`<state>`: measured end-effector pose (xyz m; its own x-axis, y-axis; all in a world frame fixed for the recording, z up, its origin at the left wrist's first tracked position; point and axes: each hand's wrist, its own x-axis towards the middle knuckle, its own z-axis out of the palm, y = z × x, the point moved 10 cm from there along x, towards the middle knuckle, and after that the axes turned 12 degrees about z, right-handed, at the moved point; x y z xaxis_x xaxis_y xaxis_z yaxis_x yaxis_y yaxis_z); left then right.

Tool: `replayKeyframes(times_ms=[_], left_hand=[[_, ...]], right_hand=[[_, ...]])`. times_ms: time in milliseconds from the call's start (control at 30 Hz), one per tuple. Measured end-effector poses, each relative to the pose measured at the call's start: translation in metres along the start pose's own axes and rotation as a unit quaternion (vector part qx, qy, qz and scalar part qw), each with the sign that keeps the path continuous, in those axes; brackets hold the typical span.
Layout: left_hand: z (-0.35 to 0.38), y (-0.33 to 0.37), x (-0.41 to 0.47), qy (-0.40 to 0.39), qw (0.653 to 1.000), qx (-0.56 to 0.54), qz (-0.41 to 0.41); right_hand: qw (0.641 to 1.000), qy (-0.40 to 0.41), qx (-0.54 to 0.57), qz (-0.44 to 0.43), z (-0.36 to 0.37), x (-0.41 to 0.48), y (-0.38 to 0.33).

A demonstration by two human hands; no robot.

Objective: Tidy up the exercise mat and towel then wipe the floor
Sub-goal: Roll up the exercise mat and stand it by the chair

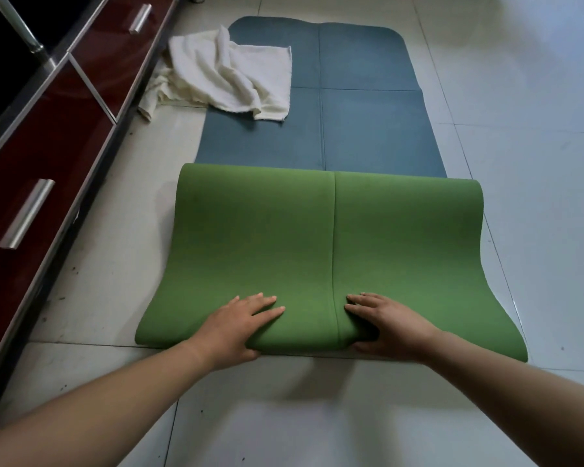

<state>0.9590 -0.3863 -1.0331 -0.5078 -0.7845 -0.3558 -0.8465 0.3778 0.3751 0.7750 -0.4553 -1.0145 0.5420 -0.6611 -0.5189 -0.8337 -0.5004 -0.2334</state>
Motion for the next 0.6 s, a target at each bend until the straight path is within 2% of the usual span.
replayKeyframes(times_ms=[167,300,433,600], left_hand=[[-0.02,0.0,-0.004,0.069,0.996,-0.055,0.018],[-0.052,0.001,-0.007,0.111,0.992,-0.051,0.042],[-0.102,0.003,-0.006,0.124,0.991,-0.002,0.041],[-0.195,0.012,-0.002,0.194,0.973,0.124,0.029]], right_hand=[[1.0,0.026,-0.004,0.006,0.002,-0.013,0.001],[0.998,0.064,-0.021,0.005,-0.014,-0.022,0.001],[0.994,0.106,-0.016,-0.013,-0.065,-0.026,-0.012],[0.988,0.145,-0.003,-0.057,-0.159,-0.023,-0.014]])
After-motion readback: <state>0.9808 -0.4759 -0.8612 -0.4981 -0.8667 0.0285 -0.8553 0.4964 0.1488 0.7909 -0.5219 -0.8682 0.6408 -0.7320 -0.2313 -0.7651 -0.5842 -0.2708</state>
